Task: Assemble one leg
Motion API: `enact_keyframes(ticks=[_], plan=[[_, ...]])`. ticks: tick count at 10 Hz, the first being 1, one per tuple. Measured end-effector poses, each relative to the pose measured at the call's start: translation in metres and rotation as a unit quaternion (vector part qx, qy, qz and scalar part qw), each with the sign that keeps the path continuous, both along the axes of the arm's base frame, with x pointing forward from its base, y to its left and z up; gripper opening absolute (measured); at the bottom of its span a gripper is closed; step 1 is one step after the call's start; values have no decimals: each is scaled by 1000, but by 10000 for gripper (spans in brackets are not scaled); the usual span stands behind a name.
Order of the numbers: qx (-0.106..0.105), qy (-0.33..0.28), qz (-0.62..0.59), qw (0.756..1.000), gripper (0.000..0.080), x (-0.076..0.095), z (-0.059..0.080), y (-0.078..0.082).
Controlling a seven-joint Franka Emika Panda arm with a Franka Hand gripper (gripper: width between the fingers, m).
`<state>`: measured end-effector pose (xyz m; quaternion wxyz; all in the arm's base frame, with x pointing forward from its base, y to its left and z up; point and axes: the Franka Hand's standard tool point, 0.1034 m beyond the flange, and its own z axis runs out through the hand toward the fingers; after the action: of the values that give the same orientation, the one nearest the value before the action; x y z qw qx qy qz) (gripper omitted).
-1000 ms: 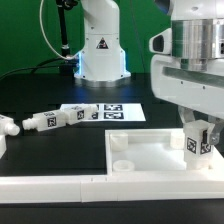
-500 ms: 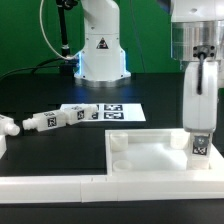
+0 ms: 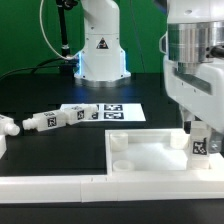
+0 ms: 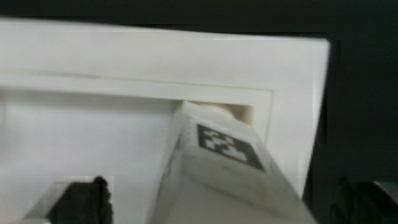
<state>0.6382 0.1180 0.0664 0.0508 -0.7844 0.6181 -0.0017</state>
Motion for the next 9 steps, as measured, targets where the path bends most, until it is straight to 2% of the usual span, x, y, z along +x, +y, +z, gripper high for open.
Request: enact_keyframes(ticks=[1,4,5,6,7,8,9], plan=[[-8,-8,23,1000,644,-4,0,6],[-18,-14,112,993,649,-3,0,3],[-46,-13,225,973,649,-4,1,4],[-68,-18,360,930,649,0,3,3],[-81,-22,447,891,649,5,7,4],[-78,-23,432,898,649,5,6,5],[-78,-23,426,901,553,5,6,5]])
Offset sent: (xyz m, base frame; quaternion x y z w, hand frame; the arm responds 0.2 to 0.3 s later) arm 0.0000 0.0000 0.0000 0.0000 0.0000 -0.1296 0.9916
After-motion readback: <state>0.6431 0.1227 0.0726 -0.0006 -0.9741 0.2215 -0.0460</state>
